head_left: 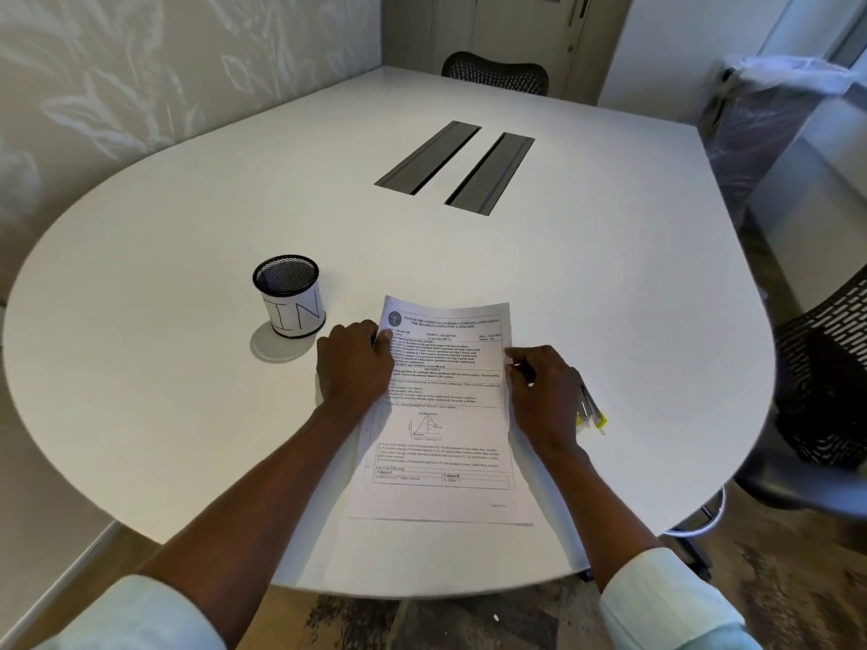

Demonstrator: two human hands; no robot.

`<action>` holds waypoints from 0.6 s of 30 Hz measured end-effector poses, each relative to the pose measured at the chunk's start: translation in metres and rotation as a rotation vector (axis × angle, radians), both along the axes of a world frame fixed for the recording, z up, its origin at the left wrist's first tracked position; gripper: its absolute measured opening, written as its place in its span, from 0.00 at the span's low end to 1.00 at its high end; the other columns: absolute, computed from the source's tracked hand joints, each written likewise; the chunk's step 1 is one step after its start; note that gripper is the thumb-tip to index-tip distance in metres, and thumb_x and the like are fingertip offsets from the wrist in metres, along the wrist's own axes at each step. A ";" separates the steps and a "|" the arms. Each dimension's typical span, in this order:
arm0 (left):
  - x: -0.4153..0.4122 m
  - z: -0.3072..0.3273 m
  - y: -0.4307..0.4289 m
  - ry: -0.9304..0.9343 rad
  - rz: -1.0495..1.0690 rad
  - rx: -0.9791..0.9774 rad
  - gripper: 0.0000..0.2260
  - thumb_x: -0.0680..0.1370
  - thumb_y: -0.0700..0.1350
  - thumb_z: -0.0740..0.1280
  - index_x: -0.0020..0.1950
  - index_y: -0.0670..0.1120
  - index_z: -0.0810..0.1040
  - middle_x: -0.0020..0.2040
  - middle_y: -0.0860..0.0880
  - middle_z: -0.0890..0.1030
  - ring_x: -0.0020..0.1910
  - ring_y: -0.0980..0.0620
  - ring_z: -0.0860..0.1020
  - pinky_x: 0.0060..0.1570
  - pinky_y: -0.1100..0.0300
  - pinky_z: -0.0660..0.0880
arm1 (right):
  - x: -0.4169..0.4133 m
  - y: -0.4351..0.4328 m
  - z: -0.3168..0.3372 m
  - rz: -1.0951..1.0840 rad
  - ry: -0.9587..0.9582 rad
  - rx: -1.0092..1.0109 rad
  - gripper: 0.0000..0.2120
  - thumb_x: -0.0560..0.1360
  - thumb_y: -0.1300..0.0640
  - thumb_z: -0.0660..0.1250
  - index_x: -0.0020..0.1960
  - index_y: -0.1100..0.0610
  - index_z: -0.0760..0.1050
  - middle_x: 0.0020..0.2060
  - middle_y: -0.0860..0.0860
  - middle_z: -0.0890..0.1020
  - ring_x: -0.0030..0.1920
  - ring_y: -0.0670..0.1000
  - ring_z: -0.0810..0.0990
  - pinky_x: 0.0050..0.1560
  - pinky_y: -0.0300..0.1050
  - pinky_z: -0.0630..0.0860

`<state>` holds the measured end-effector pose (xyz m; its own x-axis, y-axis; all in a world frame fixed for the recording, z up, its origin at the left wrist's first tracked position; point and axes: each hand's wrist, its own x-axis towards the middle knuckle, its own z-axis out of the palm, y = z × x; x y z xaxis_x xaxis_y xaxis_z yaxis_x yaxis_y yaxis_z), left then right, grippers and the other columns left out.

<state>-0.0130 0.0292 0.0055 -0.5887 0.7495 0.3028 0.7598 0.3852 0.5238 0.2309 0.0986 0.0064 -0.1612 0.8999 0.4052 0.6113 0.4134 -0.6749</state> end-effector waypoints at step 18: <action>-0.006 -0.016 0.005 0.139 0.010 -0.170 0.19 0.82 0.54 0.73 0.64 0.41 0.82 0.58 0.41 0.85 0.61 0.38 0.81 0.61 0.43 0.70 | -0.003 0.002 -0.023 0.027 -0.153 0.006 0.05 0.79 0.68 0.71 0.50 0.63 0.86 0.48 0.57 0.84 0.52 0.60 0.81 0.46 0.42 0.66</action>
<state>-0.0192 0.0338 -0.0100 -0.5578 0.7911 0.2511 0.8158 0.4670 0.3412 0.2274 0.1001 -0.0168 -0.2459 0.8920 0.3792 0.6952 0.4350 -0.5723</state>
